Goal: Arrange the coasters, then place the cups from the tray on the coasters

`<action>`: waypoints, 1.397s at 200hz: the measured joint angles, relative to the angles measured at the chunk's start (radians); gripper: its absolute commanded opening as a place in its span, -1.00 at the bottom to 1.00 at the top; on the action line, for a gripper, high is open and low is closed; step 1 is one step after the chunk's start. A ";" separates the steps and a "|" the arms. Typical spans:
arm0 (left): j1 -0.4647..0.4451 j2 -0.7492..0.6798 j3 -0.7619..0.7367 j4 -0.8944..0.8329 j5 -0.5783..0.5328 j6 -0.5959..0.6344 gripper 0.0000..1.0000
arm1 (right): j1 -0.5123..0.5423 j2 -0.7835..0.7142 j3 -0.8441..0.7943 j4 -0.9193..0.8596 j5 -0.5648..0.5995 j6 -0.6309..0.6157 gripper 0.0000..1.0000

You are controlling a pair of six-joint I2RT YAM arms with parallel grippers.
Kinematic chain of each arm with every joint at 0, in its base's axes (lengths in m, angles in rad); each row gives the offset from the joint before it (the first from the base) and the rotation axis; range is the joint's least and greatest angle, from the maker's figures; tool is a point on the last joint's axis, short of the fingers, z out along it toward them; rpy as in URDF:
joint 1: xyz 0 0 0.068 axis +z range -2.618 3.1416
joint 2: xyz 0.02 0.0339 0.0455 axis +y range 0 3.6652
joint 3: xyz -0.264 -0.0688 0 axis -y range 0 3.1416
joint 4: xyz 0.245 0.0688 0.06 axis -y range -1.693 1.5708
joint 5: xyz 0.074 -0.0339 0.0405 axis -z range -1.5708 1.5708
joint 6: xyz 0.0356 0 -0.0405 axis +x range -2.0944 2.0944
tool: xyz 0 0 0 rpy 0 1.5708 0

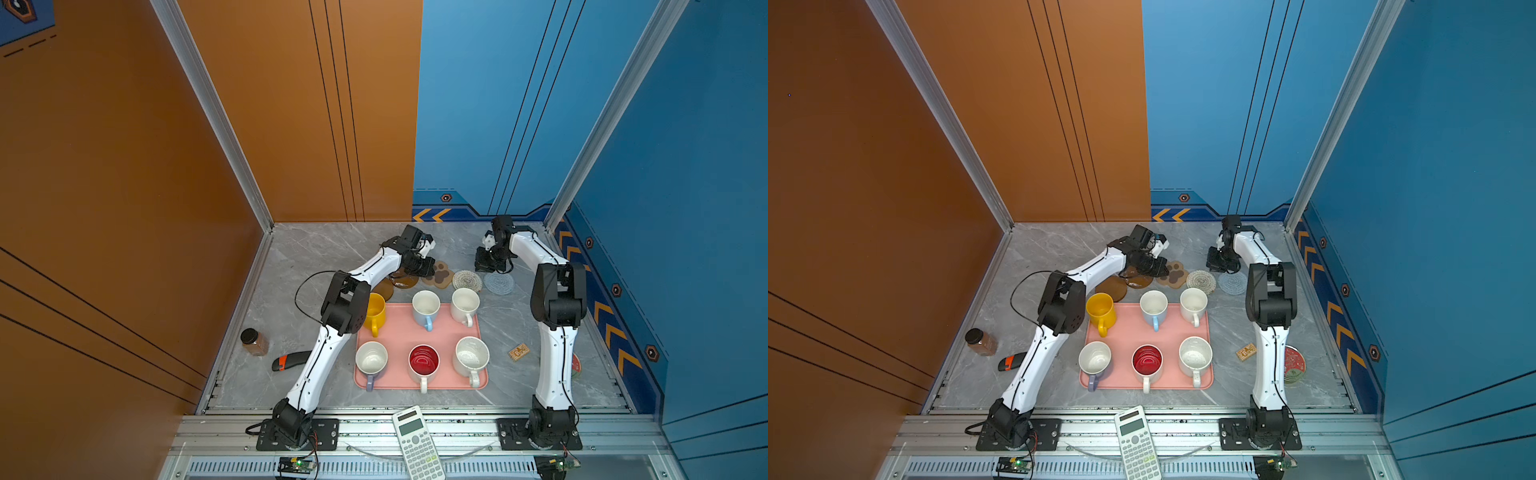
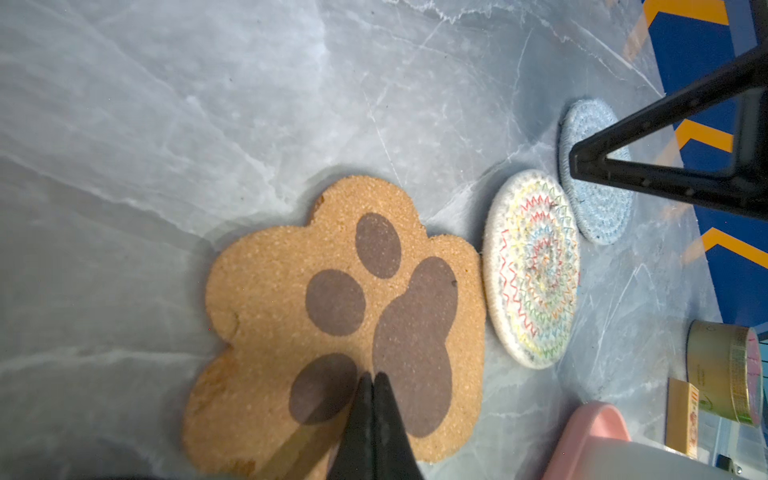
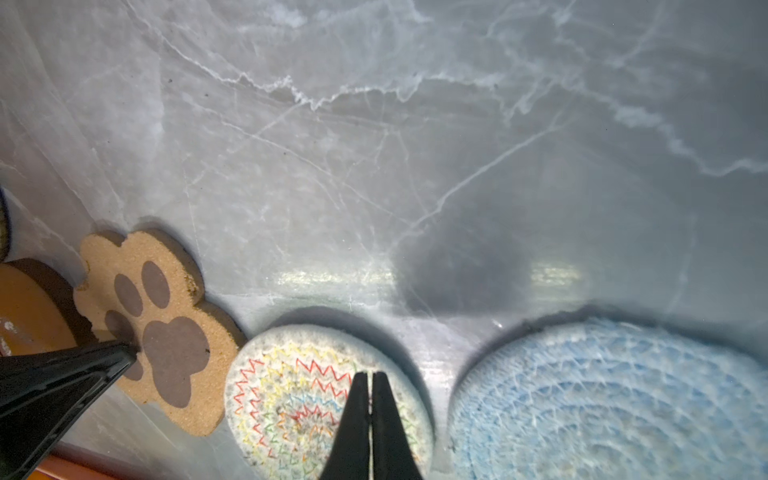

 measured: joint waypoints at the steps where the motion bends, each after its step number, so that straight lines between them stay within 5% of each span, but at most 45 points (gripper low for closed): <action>1: 0.000 0.000 0.000 0.000 0.000 0.000 -1.00 | 0.001 0.000 0.000 0.000 0.000 0.000 -1.00; 131: -0.012 -0.007 0.017 -0.020 -0.033 -0.003 -1.00 | 0.032 -0.038 -0.123 0.012 -0.026 -0.007 -1.00; 279: -0.012 -0.084 0.010 -0.027 -0.052 0.001 -1.00 | -0.028 0.039 0.005 0.001 -0.045 0.020 -1.00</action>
